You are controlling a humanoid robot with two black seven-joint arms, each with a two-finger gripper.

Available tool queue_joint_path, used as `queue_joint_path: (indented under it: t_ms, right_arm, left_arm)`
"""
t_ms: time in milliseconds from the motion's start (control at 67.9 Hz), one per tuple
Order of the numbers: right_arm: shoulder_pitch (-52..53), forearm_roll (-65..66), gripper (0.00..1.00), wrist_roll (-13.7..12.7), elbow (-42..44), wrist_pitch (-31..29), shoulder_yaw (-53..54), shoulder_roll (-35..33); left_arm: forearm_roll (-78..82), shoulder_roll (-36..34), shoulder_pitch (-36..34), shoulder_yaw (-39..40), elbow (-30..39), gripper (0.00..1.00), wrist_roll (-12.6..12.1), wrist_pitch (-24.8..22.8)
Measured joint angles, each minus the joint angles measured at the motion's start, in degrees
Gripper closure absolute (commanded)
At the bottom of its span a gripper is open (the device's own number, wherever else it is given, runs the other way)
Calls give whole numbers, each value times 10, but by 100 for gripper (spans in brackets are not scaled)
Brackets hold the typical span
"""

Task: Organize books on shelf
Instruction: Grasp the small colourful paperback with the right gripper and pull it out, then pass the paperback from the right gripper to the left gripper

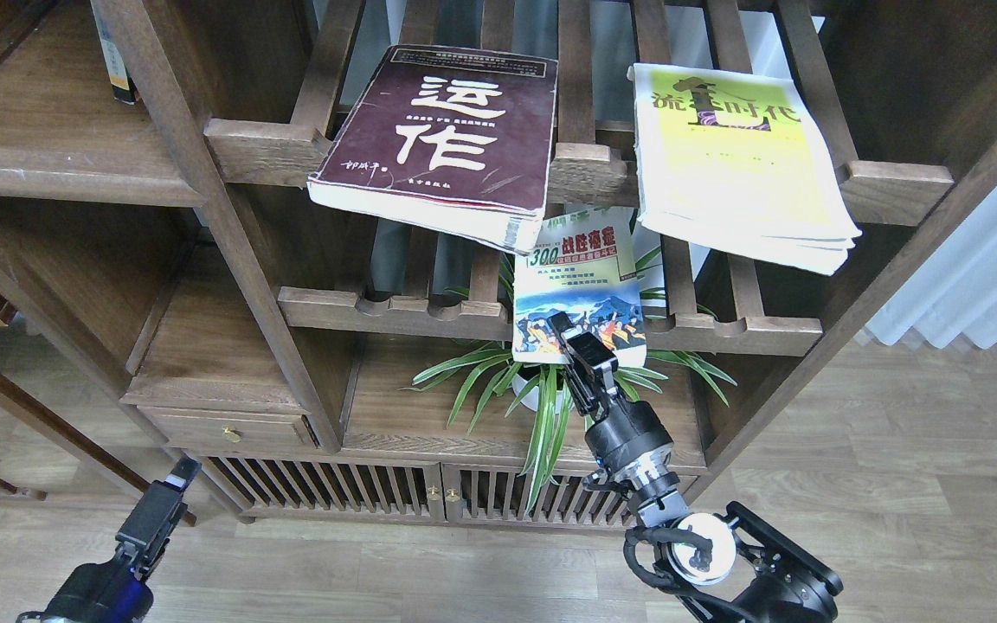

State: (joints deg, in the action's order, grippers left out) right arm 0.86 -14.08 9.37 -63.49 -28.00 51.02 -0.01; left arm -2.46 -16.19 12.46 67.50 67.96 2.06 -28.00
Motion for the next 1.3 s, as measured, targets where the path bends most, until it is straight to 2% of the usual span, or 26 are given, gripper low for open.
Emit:
queue_joint_path:
  t_ms: [294,309,456,751,1016,1296]
  right_arm:
    - [-104,26,96,-34,-47,0,-22,0]
    - [-118,33,96,-42,-48,0,-30,0]
    - [-141,43,95,-56,-48,0,-38,0]
    - [-158,45,95,-78,-49,0,-57,0]
    - [-159,48,95,-129,-47,0,-94,0]
    - [-166,51,95,-144,-44,0,-98,0]
  left_arm:
    - [0,-6,4,-13,-3,0,-1,0]
    - [1,-3,2,-18,-3,0,-1,0]
    - [-1,-1,0,-57,-2,0,2,0]
    - [-40,22,4,-101,-1,0,7,0]
    - [-60,34,4,-161,6,0,8,0]
    - [-78,46,6,-176,24,0,12,0]
